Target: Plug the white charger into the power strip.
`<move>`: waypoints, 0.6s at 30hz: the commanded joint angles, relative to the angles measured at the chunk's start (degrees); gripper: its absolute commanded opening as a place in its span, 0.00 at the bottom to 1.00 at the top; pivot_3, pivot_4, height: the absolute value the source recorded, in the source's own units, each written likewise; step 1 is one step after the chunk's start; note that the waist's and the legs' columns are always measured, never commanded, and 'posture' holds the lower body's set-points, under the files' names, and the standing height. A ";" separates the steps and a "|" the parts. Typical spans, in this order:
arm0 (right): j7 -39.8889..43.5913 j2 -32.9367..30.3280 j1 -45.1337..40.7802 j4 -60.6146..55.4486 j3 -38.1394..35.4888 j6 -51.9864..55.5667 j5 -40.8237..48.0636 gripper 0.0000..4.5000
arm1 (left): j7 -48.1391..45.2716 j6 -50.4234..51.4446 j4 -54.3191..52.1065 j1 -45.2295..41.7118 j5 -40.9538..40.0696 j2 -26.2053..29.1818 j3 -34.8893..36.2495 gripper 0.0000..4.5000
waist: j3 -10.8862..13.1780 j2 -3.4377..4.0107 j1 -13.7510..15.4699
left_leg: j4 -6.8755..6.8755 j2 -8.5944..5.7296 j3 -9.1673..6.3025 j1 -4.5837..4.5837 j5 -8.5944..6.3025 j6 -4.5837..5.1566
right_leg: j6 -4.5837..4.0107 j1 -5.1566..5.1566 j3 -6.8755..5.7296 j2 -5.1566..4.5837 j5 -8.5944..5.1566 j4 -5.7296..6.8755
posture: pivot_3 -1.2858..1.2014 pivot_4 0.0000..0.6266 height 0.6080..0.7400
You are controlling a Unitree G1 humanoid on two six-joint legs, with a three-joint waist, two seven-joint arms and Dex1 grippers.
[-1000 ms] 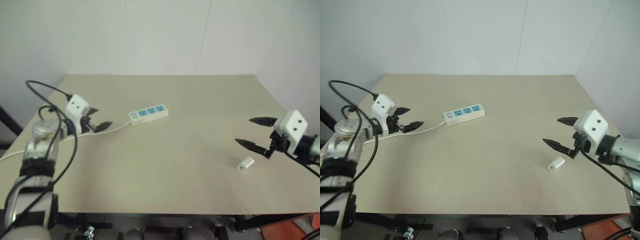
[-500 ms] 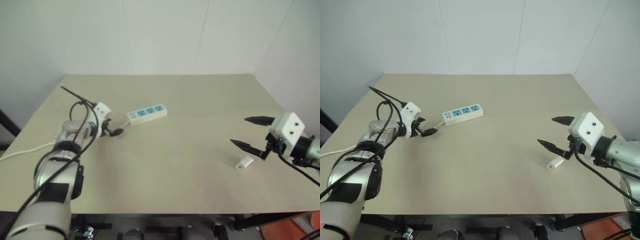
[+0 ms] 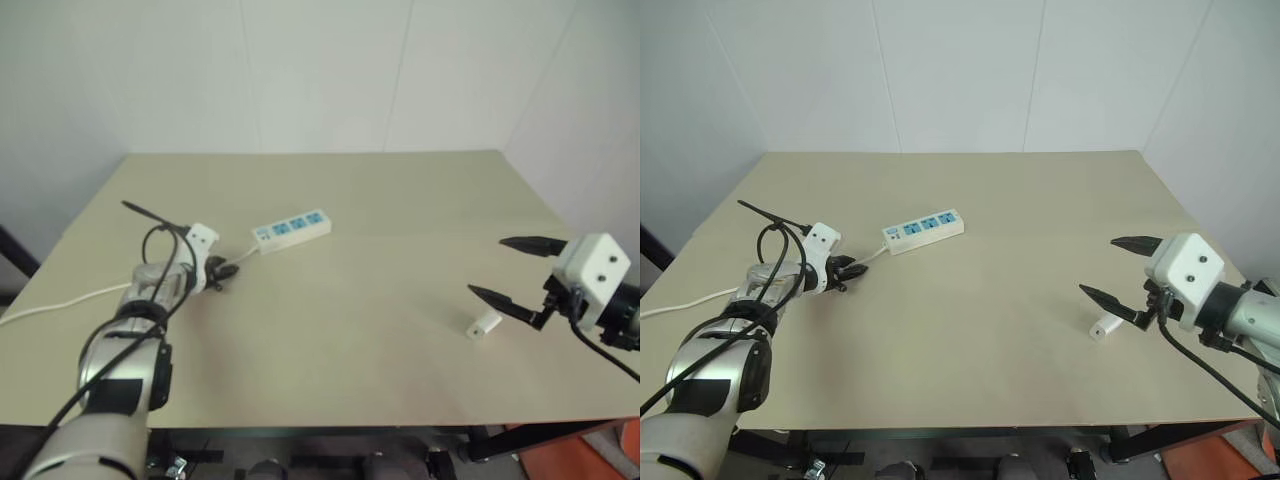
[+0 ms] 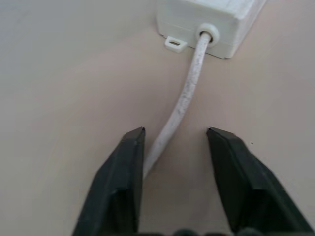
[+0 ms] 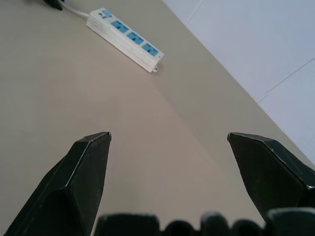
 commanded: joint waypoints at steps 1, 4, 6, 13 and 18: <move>-0.24 -0.94 0.11 -1.99 -2.76 0.29 0.81 1.00 | -1.63 2.55 2.05 2.79 0.65 -0.51 -0.11 0.17 | -0.10 0.05 -0.18 | 0.00 0.00 0.00 0.00 0.00 0.00 | 0.00 0.00 0.00 0.00 0.00 0.00 | 0.52 0.24 1.00; -0.54 -0.97 -0.23 -1.82 -2.19 0.15 0.59 1.00 | -3.12 2.17 1.68 2.88 0.58 -0.76 0.14 0.00 | -0.22 0.13 -0.15 | 0.00 -0.01 0.00 0.00 0.00 0.00 | 0.01 0.02 0.00 0.00 0.00 -0.01 | 0.52 0.24 1.00; -0.82 -0.86 -0.69 -1.50 -1.65 -0.06 0.38 1.00 | -3.83 1.82 1.44 2.78 0.65 -0.91 0.14 0.00 | -0.25 0.15 -0.15 | 0.00 -0.01 0.00 0.00 0.00 0.00 | 0.01 0.02 0.00 -0.01 -0.01 -0.01 | 0.52 0.24 1.00; -1.44 -0.28 -1.00 -0.87 -0.76 -0.80 -0.32 1.00 | -10.64 -0.85 -0.35 2.12 0.32 -3.11 -0.65 0.00 | -0.29 0.19 0.60 | 0.00 -0.04 0.00 -0.04 0.00 0.00 | 0.02 0.01 -0.01 -0.02 -0.01 -0.02 | 0.52 0.24 1.00; -1.76 -0.07 -0.89 -0.81 -0.42 -0.93 -0.64 1.00 | -18.99 -3.03 -3.48 2.21 -0.79 -7.08 -1.41 0.00 | -0.29 0.20 2.18 | 0.03 -0.10 -0.03 -0.16 0.01 -0.01 | 0.03 -0.01 -0.05 -0.07 -0.01 -0.06 | 0.52 0.24 1.00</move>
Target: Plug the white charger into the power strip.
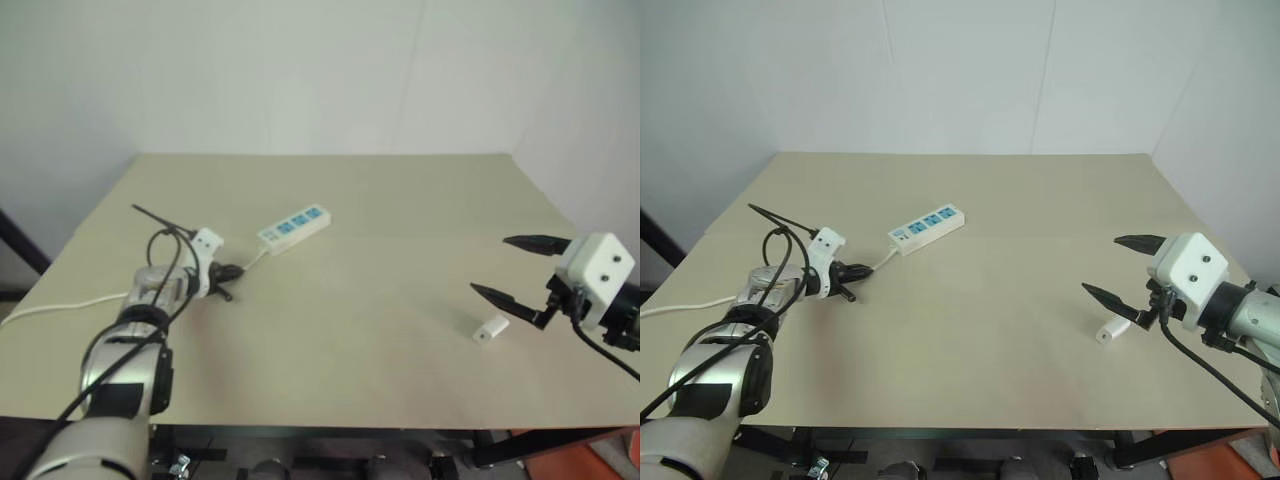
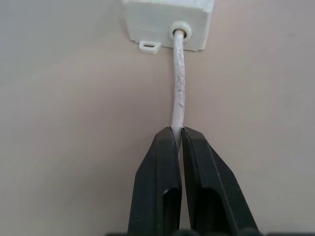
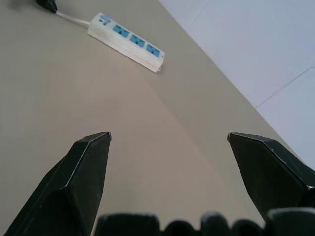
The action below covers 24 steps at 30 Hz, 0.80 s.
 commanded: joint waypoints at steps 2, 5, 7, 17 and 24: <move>-0.95 -0.08 -0.57 -0.70 -0.85 -0.85 -0.28 1.00 | -7.95 -0.54 -2.72 1.93 -1.24 -4.58 -1.86 0.00 | 0.00 0.00 0.46 | 0.02 -0.04 0.00 -0.08 0.00 0.00 | 0.03 -0.03 0.00 -0.03 0.01 -0.04 | 0.52 0.24 1.00; -1.10 -0.03 -0.46 -0.85 -0.81 -0.81 -0.31 1.00 | -13.33 0.03 -7.46 3.89 -2.51 -6.62 -3.09 0.00 | 0.00 0.00 0.48 | 0.03 -0.08 0.00 -0.17 0.00 0.00 | 0.05 -0.06 0.00 -0.07 0.03 -0.09 | 0.52 0.24 1.00; -1.09 0.00 -0.21 -0.97 -0.94 -0.86 -0.32 1.00 | -17.42 1.76 -13.39 6.82 -3.73 -7.65 -4.47 0.00 | 0.00 0.00 0.46 | 0.03 -0.08 0.00 -0.20 0.00 0.00 | 0.06 -0.08 0.00 -0.07 0.03 -0.11 | 0.52 0.24 1.00; -0.74 -0.19 -0.17 -0.94 -0.73 -1.05 -0.29 1.00 | -25.10 15.50 -45.53 23.63 -9.55 -3.72 -10.61 0.00 | 0.00 0.01 -0.87 | 0.03 -0.05 -0.01 -0.15 0.00 0.01 | 0.05 -0.08 0.05 -0.07 0.03 -0.07 | 0.52 0.24 1.00; -0.03 -0.18 -0.02 -1.01 -0.41 -1.04 0.17 1.00 | -24.46 21.18 -54.98 29.29 -12.73 4.30 -9.30 0.00 | 0.00 0.01 -1.50 | 0.02 0.01 0.00 -0.12 0.00 0.01 | 0.04 -0.10 0.07 -0.02 0.03 -0.07 | 0.52 0.24 1.00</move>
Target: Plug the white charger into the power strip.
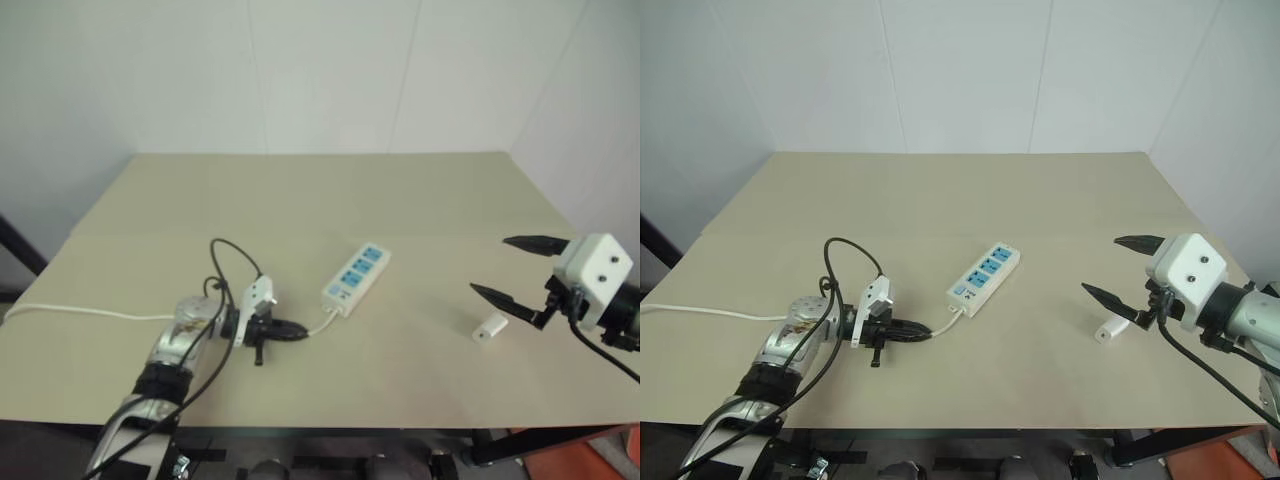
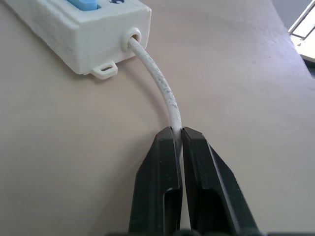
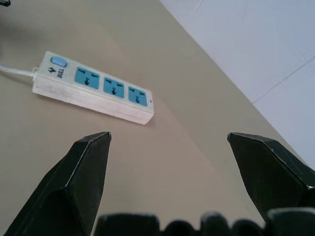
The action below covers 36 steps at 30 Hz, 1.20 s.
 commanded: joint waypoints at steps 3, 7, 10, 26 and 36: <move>0.30 -0.04 -0.34 -0.88 -0.22 -1.08 0.47 1.00 | 3.08 0.40 -2.16 2.57 -0.20 6.87 1.89 0.00 | 0.00 0.00 -0.59 | -0.02 0.08 0.00 0.05 0.00 0.00 | -0.04 -0.01 0.00 0.06 -0.02 0.03 | 0.52 0.24 1.00; 0.49 0.11 -0.79 -0.69 0.52 -1.15 0.60 1.00 | 7.29 -1.46 1.09 1.74 -0.16 9.39 3.90 0.19 | 0.00 0.00 -0.72 | -0.02 0.08 0.01 0.10 0.00 0.00 | -0.05 0.02 0.00 0.06 -0.03 0.05 | 0.52 0.24 1.00; 0.58 0.11 -1.24 -0.39 1.05 -1.22 0.62 1.00 | 7.42 -2.45 2.28 1.39 -0.98 10.46 4.44 0.39 | 0.00 0.00 -0.78 | -0.03 0.09 0.01 0.08 0.00 0.00 | -0.05 0.00 0.00 0.06 -0.03 0.04 | 0.52 0.24 1.00; 0.06 0.56 -0.65 -1.29 0.61 -0.84 0.47 1.00 | 11.96 -0.38 -1.34 -3.21 -4.52 3.19 2.39 0.99 | 0.02 -0.02 -0.30 | -0.02 0.08 0.01 -0.04 0.00 0.00 | -0.06 -0.07 -0.01 0.07 -0.02 0.02 | 0.52 0.24 1.00; -0.37 0.77 0.40 -2.55 -0.47 -0.59 0.72 1.00 | 20.84 -2.31 2.55 -5.63 -4.68 -5.47 3.66 0.99 | 0.03 -0.05 0.16 | -0.01 0.08 0.01 -0.08 0.00 0.00 | -0.06 -0.07 -0.02 0.07 -0.01 -0.01 | 0.52 0.24 1.00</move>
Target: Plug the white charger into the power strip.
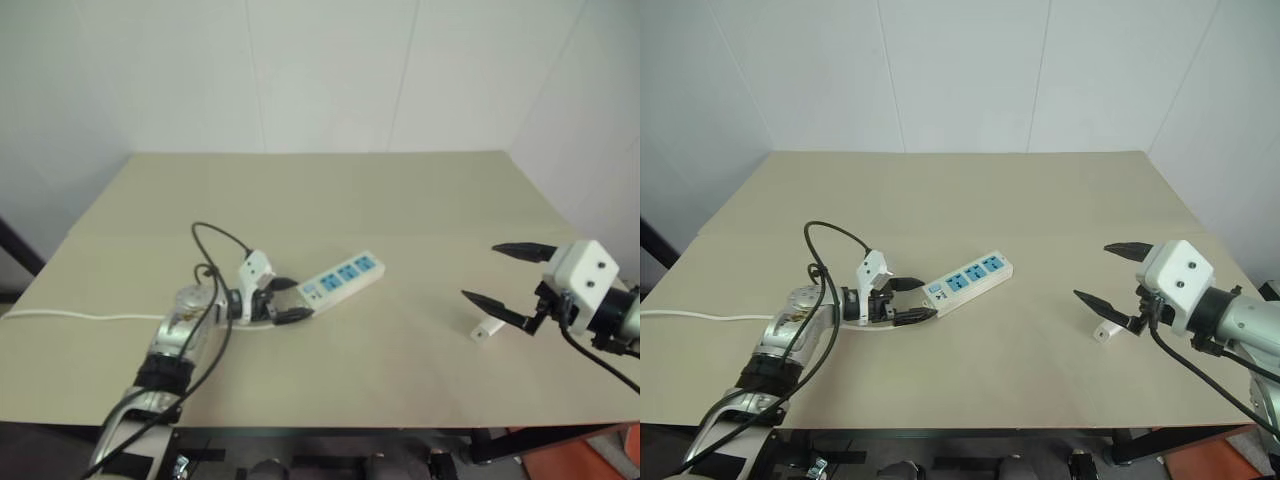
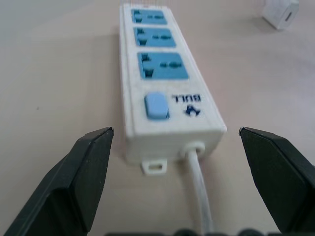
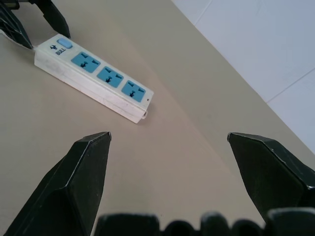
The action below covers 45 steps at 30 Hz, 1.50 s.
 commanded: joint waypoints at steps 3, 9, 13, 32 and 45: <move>-0.79 0.07 0.22 -2.25 -2.40 -0.59 0.81 1.00 | 2.96 -4.11 1.33 -0.12 -1.07 -2.55 1.91 0.99 | 0.00 0.00 0.00 | 0.00 0.00 0.00 0.02 0.00 0.00 | 0.00 0.00 0.00 0.00 0.00 0.01 | 0.52 0.24 1.00; -1.06 0.36 -0.24 -2.20 -1.32 -0.70 0.91 1.00 | 4.04 -11.85 6.04 1.08 -1.62 -7.04 2.75 0.99 | 0.00 -0.01 0.16 | 0.00 -0.01 0.00 0.00 0.00 0.00 | 0.01 0.01 0.00 -0.01 0.01 -0.03 | 0.52 0.24 1.00; -0.99 0.28 -0.67 -2.17 -0.97 -0.63 1.13 1.00 | 4.80 -16.75 10.27 0.32 -0.53 -9.01 2.75 0.99 | 0.01 -0.01 0.17 | 0.00 -0.02 0.00 0.01 0.00 0.00 | 0.00 0.02 0.00 -0.01 0.01 -0.01 | 0.52 0.24 1.00; -0.73 -0.08 -0.34 -3.65 -1.76 -0.04 1.95 1.00 | 2.24 -31.62 32.76 -7.99 3.45 -11.07 2.81 0.99 | 0.00 -0.02 0.34 | 0.00 -0.06 0.00 0.13 0.00 0.00 | 0.05 0.16 0.00 -0.02 0.02 -0.04 | 0.52 0.24 1.00; -0.81 -0.19 -0.73 -4.23 -1.98 0.35 2.35 1.00 | 0.84 -30.79 37.89 -10.32 6.73 -9.33 1.82 0.99 | -0.02 -0.01 0.08 | 0.00 -0.05 0.00 0.20 0.00 0.00 | 0.06 0.19 0.01 -0.02 0.02 -0.04 | 0.52 0.24 1.00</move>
